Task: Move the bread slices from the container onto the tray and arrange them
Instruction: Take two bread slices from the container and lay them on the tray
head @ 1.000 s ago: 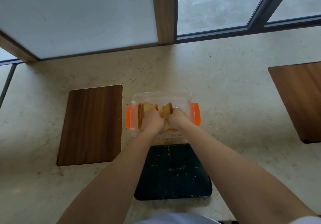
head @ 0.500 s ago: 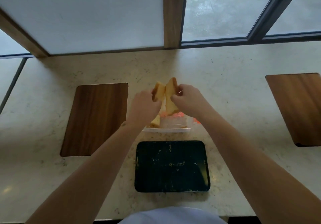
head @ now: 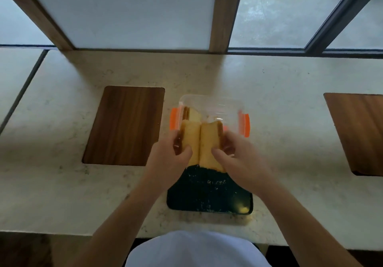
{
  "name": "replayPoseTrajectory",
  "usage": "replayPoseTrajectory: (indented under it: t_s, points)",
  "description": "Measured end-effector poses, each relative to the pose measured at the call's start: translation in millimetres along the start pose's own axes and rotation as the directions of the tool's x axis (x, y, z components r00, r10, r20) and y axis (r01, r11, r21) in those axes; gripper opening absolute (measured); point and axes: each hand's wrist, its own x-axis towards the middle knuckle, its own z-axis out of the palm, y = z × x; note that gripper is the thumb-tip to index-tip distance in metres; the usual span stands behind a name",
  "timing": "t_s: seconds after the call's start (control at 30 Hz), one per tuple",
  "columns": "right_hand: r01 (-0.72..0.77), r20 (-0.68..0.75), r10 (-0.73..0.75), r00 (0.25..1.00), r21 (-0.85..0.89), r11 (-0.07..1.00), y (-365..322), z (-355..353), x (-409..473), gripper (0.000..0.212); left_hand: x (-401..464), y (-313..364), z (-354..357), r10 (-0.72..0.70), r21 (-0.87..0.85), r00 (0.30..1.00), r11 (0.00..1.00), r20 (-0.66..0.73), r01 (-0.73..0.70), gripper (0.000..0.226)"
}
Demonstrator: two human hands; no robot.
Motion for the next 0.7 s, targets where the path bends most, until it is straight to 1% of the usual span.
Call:
replayPoseTrajectory:
  t_s: [0.07,0.13,0.23,0.3,0.37,0.47,0.57,0.67,0.7]
  points:
    - [-0.068,0.056,0.069,0.996,-0.012,0.998,22,18,-14,0.02,-20,-24,9,-0.057,-0.001,0.998,0.998,0.039,0.057,0.018]
    - [-0.158,0.104,0.161,0.982,-0.035,0.987,46,37,-25,0.016,-39,-48,18,-0.14,0.005,0.988,0.99,0.065,0.14,0.02]
    - [-0.273,0.153,0.29,0.945,-0.122,0.954,81,60,-31,0.007,-60,-81,30,-0.265,0.021,0.96,0.964,0.088,0.265,0.031]
    - [-0.325,0.182,0.355,0.917,-0.173,0.93,99,70,-29,0.005,-68,-98,33,-0.337,0.041,0.936,0.941,0.102,0.335,0.03]
    - [-0.358,0.201,0.4,0.894,-0.218,0.908,111,74,-22,0.011,-72,-112,34,-0.409,0.03,0.907,0.913,0.098,0.408,0.022]
    - [-0.395,0.213,0.455,0.864,-0.273,0.877,119,74,-1,0.022,-74,-125,29,-0.459,0.029,0.887,0.889,0.054,0.458,0.021]
    - [-0.368,0.257,0.479,0.839,-0.38,0.849,118,75,32,0.03,-72,-129,21,-0.462,0.015,0.886,0.887,0.02,0.462,0.023]
    - [-0.249,0.364,0.471,0.803,-0.514,0.821,113,82,64,0.024,-69,-132,15,-0.461,-0.004,0.887,0.887,-0.002,0.461,0.015]
    - [-0.208,0.392,0.473,0.789,-0.554,0.806,111,85,73,0.024,-69,-133,14,-0.46,-0.01,0.888,0.888,-0.007,0.46,0.016]
